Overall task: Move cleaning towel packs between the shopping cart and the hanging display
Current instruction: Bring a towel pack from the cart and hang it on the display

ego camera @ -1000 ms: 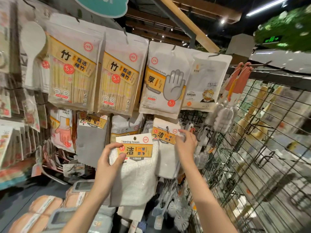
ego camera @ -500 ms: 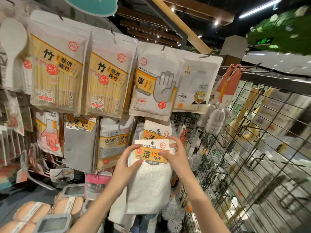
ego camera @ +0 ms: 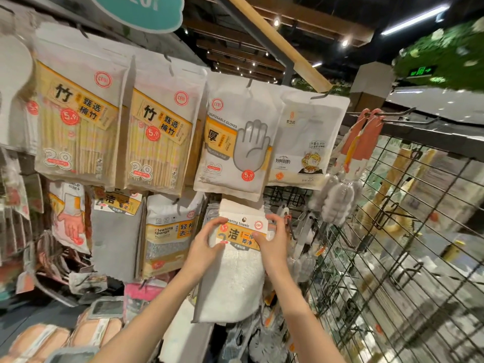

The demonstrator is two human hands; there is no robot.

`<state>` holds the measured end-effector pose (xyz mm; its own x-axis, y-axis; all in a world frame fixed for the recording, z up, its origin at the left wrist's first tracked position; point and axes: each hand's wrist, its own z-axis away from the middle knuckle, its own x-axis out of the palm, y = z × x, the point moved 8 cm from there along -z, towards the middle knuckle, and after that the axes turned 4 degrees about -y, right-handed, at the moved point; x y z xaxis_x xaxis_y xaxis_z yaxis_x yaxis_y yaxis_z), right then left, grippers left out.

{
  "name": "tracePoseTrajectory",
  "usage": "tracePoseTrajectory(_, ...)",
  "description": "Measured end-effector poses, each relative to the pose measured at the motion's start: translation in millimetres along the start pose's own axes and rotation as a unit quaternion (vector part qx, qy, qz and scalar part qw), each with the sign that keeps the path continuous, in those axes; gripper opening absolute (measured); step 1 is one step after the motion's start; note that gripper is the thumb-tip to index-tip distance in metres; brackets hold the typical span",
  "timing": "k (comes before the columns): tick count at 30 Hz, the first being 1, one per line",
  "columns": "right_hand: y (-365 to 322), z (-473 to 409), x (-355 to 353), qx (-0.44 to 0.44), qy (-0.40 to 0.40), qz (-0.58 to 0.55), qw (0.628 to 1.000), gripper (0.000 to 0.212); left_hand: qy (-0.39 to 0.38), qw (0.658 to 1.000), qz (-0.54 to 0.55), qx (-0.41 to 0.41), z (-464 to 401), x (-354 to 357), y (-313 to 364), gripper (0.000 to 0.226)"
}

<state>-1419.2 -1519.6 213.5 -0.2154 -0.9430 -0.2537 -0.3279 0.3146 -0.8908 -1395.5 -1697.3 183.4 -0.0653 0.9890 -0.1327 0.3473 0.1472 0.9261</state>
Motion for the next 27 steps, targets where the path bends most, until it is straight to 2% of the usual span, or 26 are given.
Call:
tracePoseTrajectory(5, 6.7, -7.9, 6.1, -0.011, -0.002, 0.048, 0.999, 0.035, -0.009, 1.000, -0.019, -0.020, -8.7, 4.0, -12.0, 0.071)
tracePoseTrajectory(8, 10.8, -10.0, 9.2, -0.027, 0.014, 0.097, 0.995, 0.030, 0.026, 0.989, -0.148, 0.013, -12.3, 5.3, -13.8, 0.076)
tracePoseTrajectory(12, 19.8, -9.2, 12.2, -0.063, 0.027, 0.249, 0.966, 0.043, 0.073, 0.942, -0.307, 0.109, -13.3, 10.0, -6.1, 0.075)
tracePoseTrajectory(15, 25.0, -15.3, 14.9, -0.097, -0.023, 0.288, 0.952, 0.061, 0.072, 0.895, -0.408, 0.164, -22.3, 16.7, -1.8, 0.079)
tracePoseTrajectory(19, 32.7, -21.3, 21.5, -0.114, -0.106, 0.314, 0.937, 0.082, -0.004, 0.891, -0.440, 0.114, -41.1, 29.2, -14.0, 0.092)
tracePoseTrajectory(22, 34.2, -19.6, 22.1, -0.130, -0.127, 0.350, 0.919, 0.090, -0.004, 0.882, -0.456, 0.116, -43.8, 30.1, -16.6, 0.093)
tracePoseTrajectory(27, 30.3, -18.1, 18.8, -0.159, -0.133, 0.411, 0.888, 0.091, -0.006, 0.877, -0.464, 0.126, -45.9, 26.7, -22.0, 0.092)
